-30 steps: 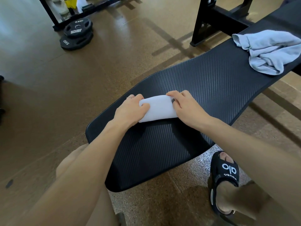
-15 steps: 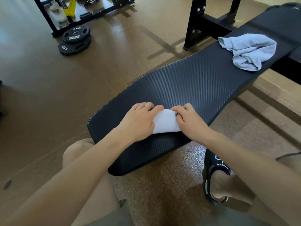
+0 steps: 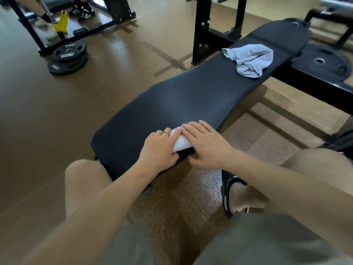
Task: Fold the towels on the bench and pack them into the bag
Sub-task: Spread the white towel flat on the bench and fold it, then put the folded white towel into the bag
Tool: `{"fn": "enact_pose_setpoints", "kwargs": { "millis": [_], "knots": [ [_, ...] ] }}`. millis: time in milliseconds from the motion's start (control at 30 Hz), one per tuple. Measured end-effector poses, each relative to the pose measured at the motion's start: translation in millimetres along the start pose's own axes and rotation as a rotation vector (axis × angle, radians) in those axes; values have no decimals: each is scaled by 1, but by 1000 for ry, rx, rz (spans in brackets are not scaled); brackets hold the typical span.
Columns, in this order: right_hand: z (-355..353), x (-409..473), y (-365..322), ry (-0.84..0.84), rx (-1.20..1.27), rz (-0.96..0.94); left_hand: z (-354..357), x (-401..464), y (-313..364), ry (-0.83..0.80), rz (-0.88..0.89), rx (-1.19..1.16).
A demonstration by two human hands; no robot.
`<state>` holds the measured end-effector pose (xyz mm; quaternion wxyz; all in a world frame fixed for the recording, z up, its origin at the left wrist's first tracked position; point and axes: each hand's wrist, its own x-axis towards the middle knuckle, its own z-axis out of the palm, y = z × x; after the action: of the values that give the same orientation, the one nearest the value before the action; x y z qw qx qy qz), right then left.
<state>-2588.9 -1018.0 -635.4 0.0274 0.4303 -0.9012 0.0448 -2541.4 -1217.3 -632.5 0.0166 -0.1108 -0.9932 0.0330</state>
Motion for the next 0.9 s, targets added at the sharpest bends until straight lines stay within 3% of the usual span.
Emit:
{"fn": "enact_pose_setpoints", "kwargs": {
  "millis": [200, 333, 633, 900],
  "knots": [
    [0, -9, -12, 37, -70, -5, -27, -9, 7, -141, 82, -35],
    [-33, -24, -5, 167, 13, -1, -72, -1, 12, -266, 194, -128],
    [-164, -90, 48, 149, -159, 210, -167, 42, 86, 12, 328, 105],
    [-223, -187, 81, 133, -132, 445, -220, 85, 193, 148, 631, 102]
  ]
}}
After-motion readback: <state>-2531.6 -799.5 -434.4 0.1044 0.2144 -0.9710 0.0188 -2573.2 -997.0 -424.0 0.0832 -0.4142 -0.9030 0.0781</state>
